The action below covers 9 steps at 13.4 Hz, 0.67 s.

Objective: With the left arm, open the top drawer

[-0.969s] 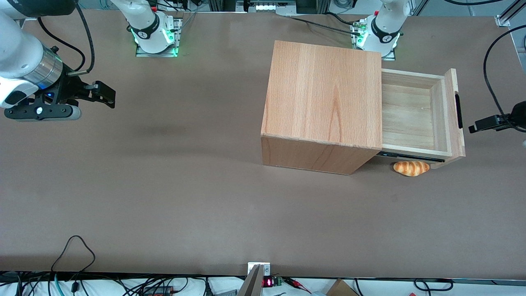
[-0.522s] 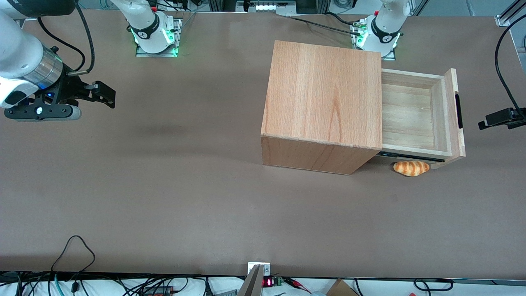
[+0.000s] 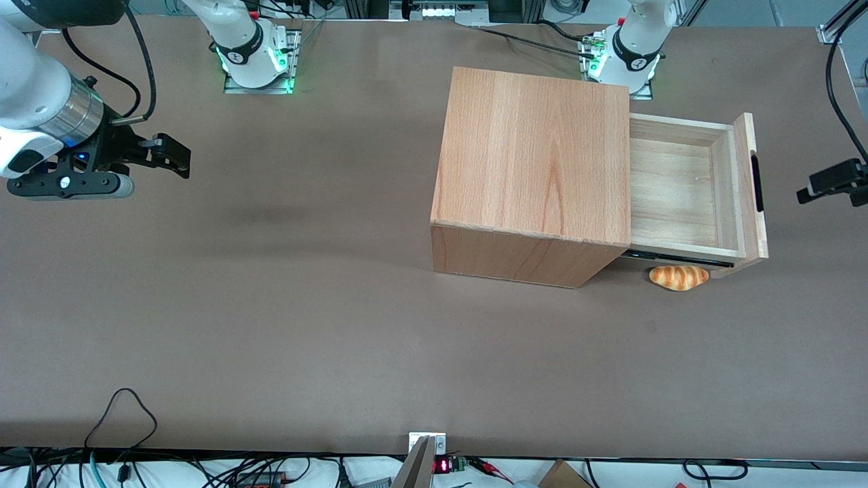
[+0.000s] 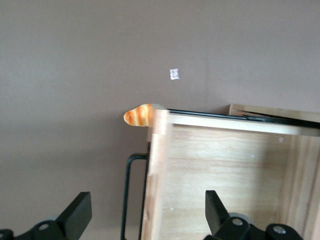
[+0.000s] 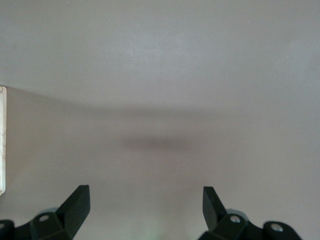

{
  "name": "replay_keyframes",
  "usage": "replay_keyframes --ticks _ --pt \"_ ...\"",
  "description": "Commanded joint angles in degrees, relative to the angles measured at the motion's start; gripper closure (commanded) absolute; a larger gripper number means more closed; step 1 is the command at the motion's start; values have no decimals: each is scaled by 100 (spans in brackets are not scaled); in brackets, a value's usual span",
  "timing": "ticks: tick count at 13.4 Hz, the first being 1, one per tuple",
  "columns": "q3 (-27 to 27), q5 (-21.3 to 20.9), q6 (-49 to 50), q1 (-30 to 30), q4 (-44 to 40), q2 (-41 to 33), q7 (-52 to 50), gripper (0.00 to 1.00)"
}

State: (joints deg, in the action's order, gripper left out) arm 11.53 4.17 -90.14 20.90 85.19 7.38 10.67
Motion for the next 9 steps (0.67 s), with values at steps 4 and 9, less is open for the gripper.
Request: replay_keyframes --ticks 4,9 --pt "-976 -302 234 -1394 -47 -368 -83 0" --pt "-1241 -302 242 -1800 -38 -509 -390 0"
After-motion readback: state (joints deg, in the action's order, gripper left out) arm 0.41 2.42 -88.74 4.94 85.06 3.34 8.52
